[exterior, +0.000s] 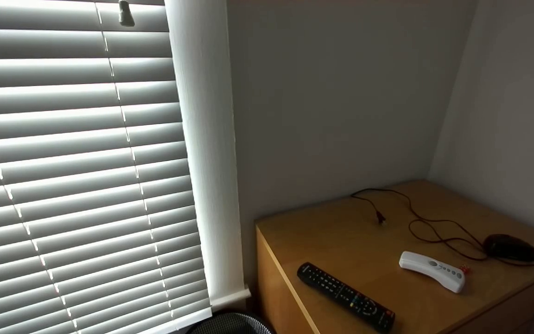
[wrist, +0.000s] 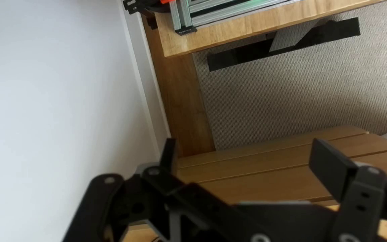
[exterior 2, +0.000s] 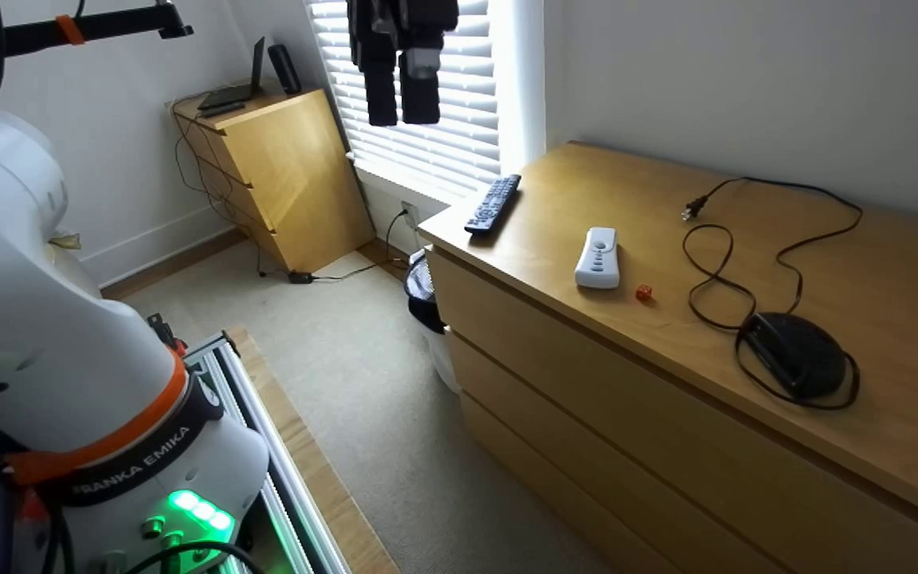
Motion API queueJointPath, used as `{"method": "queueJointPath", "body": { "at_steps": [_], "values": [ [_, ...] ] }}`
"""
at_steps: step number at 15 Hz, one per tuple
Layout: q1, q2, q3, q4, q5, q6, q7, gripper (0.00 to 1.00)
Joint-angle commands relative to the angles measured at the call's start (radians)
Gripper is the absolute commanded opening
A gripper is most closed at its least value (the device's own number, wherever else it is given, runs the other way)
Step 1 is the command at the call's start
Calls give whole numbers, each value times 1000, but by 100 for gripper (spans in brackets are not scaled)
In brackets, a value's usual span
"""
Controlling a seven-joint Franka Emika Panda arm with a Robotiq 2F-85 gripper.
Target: Lift the orange building block and put it to the right on the table
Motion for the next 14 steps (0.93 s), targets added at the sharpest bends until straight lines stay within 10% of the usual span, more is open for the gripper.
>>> {"method": "queueJointPath", "body": {
  "at_steps": [1,14],
  "values": [
    [30,0,-23,2,-12,-6,14,100],
    [60,357,-90,208,33,325,-69,100]
  ]
}}
